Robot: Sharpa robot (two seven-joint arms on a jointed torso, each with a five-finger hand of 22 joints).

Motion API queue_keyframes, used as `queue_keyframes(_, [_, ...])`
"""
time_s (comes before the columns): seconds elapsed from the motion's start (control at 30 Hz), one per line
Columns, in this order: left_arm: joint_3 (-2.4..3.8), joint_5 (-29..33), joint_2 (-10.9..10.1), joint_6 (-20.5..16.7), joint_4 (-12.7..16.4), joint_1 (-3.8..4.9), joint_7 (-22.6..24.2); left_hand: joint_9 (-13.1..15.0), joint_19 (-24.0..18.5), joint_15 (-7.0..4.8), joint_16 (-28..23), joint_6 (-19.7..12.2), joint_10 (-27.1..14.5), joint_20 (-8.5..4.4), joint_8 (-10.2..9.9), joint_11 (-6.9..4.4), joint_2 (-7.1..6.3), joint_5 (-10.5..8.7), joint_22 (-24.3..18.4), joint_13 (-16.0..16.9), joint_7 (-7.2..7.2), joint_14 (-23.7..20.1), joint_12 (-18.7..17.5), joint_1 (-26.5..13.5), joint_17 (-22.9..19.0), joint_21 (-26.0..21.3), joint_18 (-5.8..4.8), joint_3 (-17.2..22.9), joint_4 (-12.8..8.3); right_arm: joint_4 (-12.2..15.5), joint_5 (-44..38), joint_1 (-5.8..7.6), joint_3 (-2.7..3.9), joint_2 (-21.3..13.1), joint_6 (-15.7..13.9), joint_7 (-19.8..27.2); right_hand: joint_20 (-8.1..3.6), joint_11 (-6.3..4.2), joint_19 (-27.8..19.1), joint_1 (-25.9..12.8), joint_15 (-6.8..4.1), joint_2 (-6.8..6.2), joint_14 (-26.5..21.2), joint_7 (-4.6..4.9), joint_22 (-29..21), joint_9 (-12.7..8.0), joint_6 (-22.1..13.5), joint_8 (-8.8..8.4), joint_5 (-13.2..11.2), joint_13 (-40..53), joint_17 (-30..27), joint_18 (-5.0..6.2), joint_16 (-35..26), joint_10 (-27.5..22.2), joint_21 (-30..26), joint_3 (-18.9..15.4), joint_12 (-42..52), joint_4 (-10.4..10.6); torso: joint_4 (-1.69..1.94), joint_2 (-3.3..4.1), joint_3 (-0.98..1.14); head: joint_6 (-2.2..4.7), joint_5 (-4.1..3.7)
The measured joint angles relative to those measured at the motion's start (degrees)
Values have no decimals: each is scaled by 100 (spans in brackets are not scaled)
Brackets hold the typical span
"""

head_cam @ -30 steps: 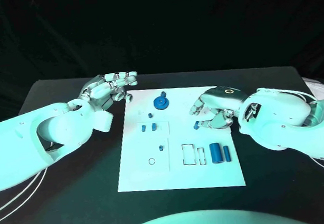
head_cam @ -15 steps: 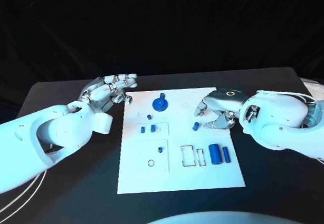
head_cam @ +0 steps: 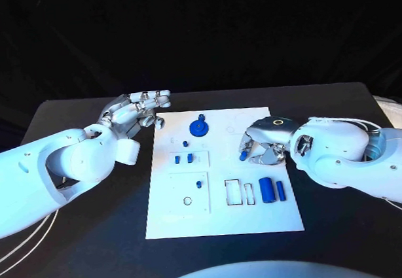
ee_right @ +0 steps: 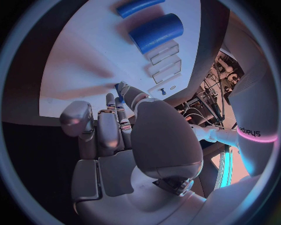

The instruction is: Assemble the parts on the task board

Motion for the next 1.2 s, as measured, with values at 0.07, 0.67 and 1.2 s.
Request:
queue_keyframes(0.07, [0, 0, 1, 2, 0, 0, 0, 0, 0, 0, 0, 0, 0, 0, 0, 0, 0, 0, 5, 8, 0, 0, 23, 0, 5, 0, 0, 0, 0, -21, 1, -13, 0, 33, -4, 15, 22, 2, 22, 0, 16, 0, 17, 22, 13, 4, 40, 0, 0, 0, 9, 0, 0, 59, 0, 60, 0, 7, 1, 0, 1, -2, 3])
queue_keyframes(0.67, [0, -2, 4, 14, -6, 0, -6, 0, 0, 0, 0, 0, 0, 0, 0, 0, 0, 0, 6, 8, 0, 0, 23, 0, 5, 0, 0, 0, 0, -126, 5, -41, -1, 179, -134, 62, 41, 24, 40, 0, 63, 0, 22, 55, 27, 3, 131, 0, 0, -9, 38, -1, 0, 210, 23, 182, -1, 21, -3, 0, 4, -19, -5])
queue_keyframes(1.2, [0, -6, 1, 27, -7, 0, -17, 1, 0, 0, 0, 0, 0, 0, 0, 0, 0, 0, 5, 7, 0, 0, 23, 0, 5, 0, 0, 0, 0, -162, 11, -46, 3, 201, -178, 57, -42, 24, 122, 98, 40, 221, 0, -28, 310, 103, 650, 169, -183, 16, 275, -1, 212, 699, 224, 469, 3, -88, -1, 0, 3, -43, -12])
